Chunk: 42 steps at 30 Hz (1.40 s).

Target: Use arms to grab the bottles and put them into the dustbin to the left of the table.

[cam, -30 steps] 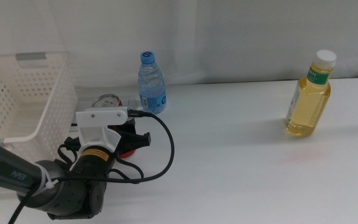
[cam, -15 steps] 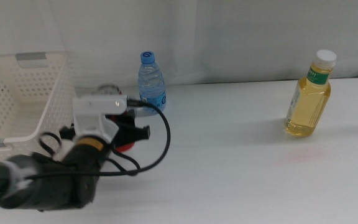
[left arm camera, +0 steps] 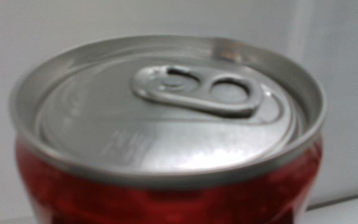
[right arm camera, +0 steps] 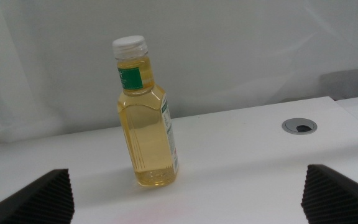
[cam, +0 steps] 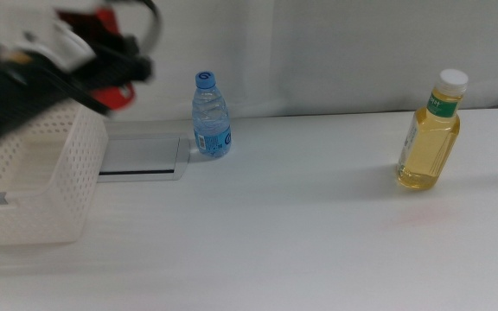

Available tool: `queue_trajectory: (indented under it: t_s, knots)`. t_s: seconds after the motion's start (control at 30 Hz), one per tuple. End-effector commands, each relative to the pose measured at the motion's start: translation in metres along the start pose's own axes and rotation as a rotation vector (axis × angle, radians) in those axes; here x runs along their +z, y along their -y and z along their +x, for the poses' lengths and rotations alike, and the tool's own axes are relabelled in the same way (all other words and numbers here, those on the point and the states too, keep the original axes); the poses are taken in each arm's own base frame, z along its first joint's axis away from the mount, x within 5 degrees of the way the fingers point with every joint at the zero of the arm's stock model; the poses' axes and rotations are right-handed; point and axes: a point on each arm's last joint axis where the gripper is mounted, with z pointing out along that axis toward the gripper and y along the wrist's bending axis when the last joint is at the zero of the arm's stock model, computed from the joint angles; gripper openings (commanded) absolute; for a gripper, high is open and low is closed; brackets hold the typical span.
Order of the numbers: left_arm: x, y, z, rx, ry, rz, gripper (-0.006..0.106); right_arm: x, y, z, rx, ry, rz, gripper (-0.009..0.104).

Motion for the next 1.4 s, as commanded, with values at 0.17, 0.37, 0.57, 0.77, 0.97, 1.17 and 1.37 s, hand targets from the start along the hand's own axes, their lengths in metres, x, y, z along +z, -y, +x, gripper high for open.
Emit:
queue_trajectory:
  t_s: [0.17,0.37,0.57,0.77,0.97,1.17,1.37]
  knots:
    - [-0.03,-0.064,-0.039,-0.044,-0.058,0.01,-0.003,0.001,0.002,0.012,-0.007,-0.03,0.01,0.103]
    - [-0.044,-0.106,-0.035,-0.074,-0.213,-0.144,-0.003,0.001,0.002,0.011,-0.007,-0.026,0.008,0.103]
    - [-0.049,-0.121,-0.031,-0.106,-0.324,-0.304,-0.003,0.001,0.001,0.011,-0.007,-0.022,0.007,0.103]
    - [-0.026,-0.13,-0.019,-0.155,-0.441,-0.325,-0.003,0.001,0.001,0.011,-0.007,-0.022,0.007,0.103]
    - [0.024,-0.144,0.021,-0.201,-0.553,-0.324,-0.003,0.001,0.001,0.011,-0.007,-0.022,0.007,0.103]
    - [0.055,-0.15,0.064,-0.232,-0.674,-0.317,-0.003,0.001,0.001,0.011,-0.007,-0.022,0.007,0.103]
    - [0.077,-0.154,0.095,-0.251,-0.726,-0.314,-0.003,0.001,0.002,0.011,-0.007,-0.024,0.008,0.103]
